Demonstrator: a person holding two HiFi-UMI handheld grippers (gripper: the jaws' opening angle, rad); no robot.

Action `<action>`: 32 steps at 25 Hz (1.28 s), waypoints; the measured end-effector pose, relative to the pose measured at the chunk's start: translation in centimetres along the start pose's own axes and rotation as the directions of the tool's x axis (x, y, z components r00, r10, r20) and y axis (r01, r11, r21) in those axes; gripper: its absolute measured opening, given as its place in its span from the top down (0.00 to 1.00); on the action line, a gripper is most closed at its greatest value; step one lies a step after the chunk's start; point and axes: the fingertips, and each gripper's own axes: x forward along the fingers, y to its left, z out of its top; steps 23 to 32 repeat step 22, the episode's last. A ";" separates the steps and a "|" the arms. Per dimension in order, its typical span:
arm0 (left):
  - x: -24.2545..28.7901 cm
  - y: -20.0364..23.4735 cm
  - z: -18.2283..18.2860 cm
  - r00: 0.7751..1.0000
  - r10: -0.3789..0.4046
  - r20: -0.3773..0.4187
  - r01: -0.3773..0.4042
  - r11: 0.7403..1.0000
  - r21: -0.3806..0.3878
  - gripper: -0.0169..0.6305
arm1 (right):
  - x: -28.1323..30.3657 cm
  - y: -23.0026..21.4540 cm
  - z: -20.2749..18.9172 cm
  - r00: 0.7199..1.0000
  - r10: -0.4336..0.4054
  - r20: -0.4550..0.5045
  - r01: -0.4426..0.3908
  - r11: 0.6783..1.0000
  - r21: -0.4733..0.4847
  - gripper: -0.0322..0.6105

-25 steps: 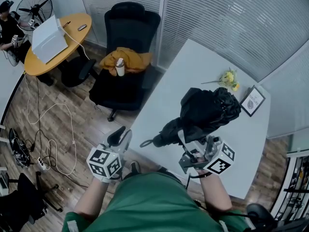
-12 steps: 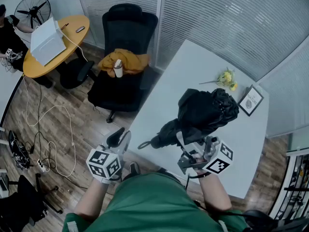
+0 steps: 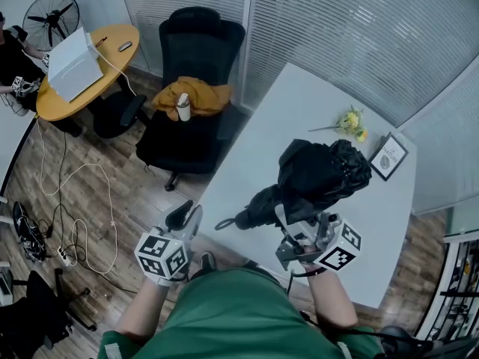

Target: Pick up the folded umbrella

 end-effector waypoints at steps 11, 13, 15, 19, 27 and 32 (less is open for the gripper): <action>0.3 0.3 0.1 1.000 0.005 -0.006 -0.005 1.000 -0.012 0.81 | 0.4 -0.1 -0.3 1.000 -0.005 -0.017 0.005 1.000 -0.016 0.51; 0.3 0.3 0.0 1.000 0.006 -0.005 -0.006 1.000 -0.012 0.81 | 0.3 -0.3 -0.3 1.000 -0.010 -0.018 0.010 1.000 -0.017 0.51; 0.3 0.3 0.1 1.000 0.006 -0.005 -0.006 1.000 -0.010 0.81 | 0.2 -0.4 -0.4 1.000 -0.013 -0.017 0.013 1.000 -0.020 0.51; 0.4 0.3 0.1 1.000 0.006 -0.003 -0.006 1.000 -0.010 0.81 | 0.1 -0.4 -0.3 1.000 -0.015 -0.015 0.014 1.000 -0.022 0.51; 0.4 0.2 0.1 1.000 0.006 -0.005 -0.006 1.000 -0.013 0.81 | 0.1 -0.4 -0.4 1.000 -0.016 -0.016 0.016 1.000 -0.022 0.51; 0.4 0.2 0.1 1.000 0.006 -0.005 -0.006 1.000 -0.013 0.81 | 0.1 -0.4 -0.4 1.000 -0.016 -0.016 0.016 1.000 -0.022 0.51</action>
